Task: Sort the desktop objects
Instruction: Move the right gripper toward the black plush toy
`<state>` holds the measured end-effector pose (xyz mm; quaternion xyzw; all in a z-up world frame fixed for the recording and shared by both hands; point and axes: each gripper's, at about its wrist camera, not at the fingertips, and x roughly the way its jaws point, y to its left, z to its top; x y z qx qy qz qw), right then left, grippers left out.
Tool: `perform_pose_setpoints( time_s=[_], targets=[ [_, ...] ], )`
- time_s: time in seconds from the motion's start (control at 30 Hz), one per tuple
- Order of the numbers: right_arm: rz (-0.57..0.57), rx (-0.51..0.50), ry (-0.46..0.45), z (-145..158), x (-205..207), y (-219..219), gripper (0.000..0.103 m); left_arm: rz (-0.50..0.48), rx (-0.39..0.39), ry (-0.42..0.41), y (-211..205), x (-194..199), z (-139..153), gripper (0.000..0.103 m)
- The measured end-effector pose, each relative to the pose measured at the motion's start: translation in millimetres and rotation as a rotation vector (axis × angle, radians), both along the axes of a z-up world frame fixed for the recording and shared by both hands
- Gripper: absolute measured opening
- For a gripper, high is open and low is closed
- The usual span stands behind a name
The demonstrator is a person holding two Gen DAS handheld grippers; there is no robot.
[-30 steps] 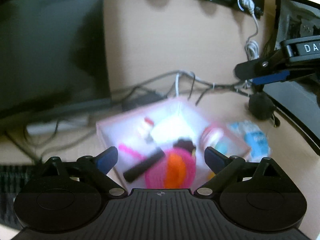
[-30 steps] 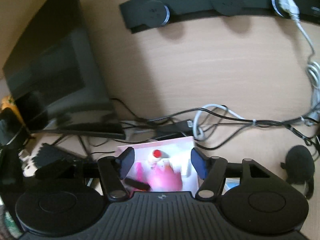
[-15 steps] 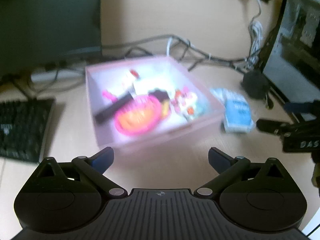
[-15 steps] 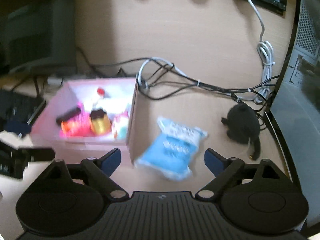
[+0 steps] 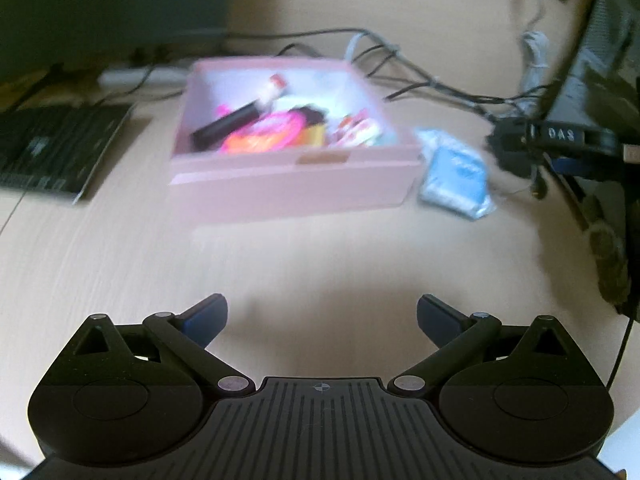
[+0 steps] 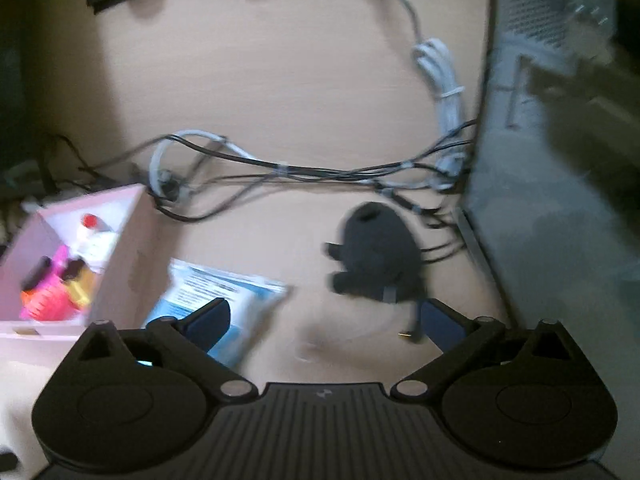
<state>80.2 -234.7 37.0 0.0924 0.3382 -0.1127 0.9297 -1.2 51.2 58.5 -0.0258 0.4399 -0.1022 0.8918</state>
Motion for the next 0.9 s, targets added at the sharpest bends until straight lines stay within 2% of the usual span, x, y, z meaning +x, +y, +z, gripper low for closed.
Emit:
perform_pose_setpoints(
  time_s=[0.03, 0.07, 0.13, 0.2, 0.3, 0.43, 0.53, 0.6, 0.63, 0.67, 0.7, 0.73, 0.9],
  targets=[
    [0.022, 0.044, 0.008, -4.6, 7.2, 2.7, 0.086, 0.027, 0.003, 0.005, 3.1, -5.2, -0.7, 0.103],
    [0.041, 0.077, 0.019, -9.2, 14.3, 4.9, 0.080, 0.048, 0.007, 0.004, 5.2, -9.4, -0.6, 0.103],
    [0.059, 0.125, 0.037, -18.9, 29.6, 10.1, 0.058, 0.084, 0.015, 0.000, 9.5, -17.5, 1.3, 0.103],
    [0.065, 0.153, 0.060, -26.6, 39.8, 12.6, 0.052, 0.107, 0.021, -0.006, 13.0, -23.4, 4.3, 0.103],
    [0.102, 0.160, 0.059, -25.8, 39.9, 16.9, 0.050, 0.127, 0.022, -0.007, 16.0, -26.4, 7.1, 0.103],
    [0.239, 0.183, 0.113, -27.0, 21.5, 28.3, 0.050, 0.103, 0.022, -0.001, 13.2, -17.7, 9.0, 0.103],
    [0.243, 0.086, 0.041, -18.3, 0.4, 31.8, 0.053, 0.047, 0.026, -0.004, 4.6, -9.9, 10.1, 0.103],
    [0.137, -0.018, -0.035, -9.4, -3.9, 25.6, 0.060, 0.008, 0.027, -0.001, -0.4, -5.9, 8.9, 0.103],
    [0.068, -0.078, -0.067, -5.2, -1.7, 20.2, 0.071, -0.013, 0.025, 0.002, -2.8, -4.1, 7.7, 0.103],
    [-0.010, -0.137, -0.095, -2.7, 2.6, 13.5, 0.076, -0.029, 0.024, 0.004, -3.8, -3.4, 6.6, 0.103],
    [-0.072, -0.172, -0.114, -1.5, 7.0, 6.1, 0.085, -0.044, 0.024, 0.006, -4.4, -3.1, 5.7, 0.103],
    [-0.133, -0.179, -0.136, -1.3, 12.4, -6.3, 0.087, -0.056, 0.024, 0.009, -4.0, -3.0, 4.6, 0.103],
    [-0.309, 0.056, -0.132, -13.8, 46.5, -72.9, 0.086, -0.051, 0.032, 0.040, 11.2, -0.9, -3.1, 0.103]
  ],
)
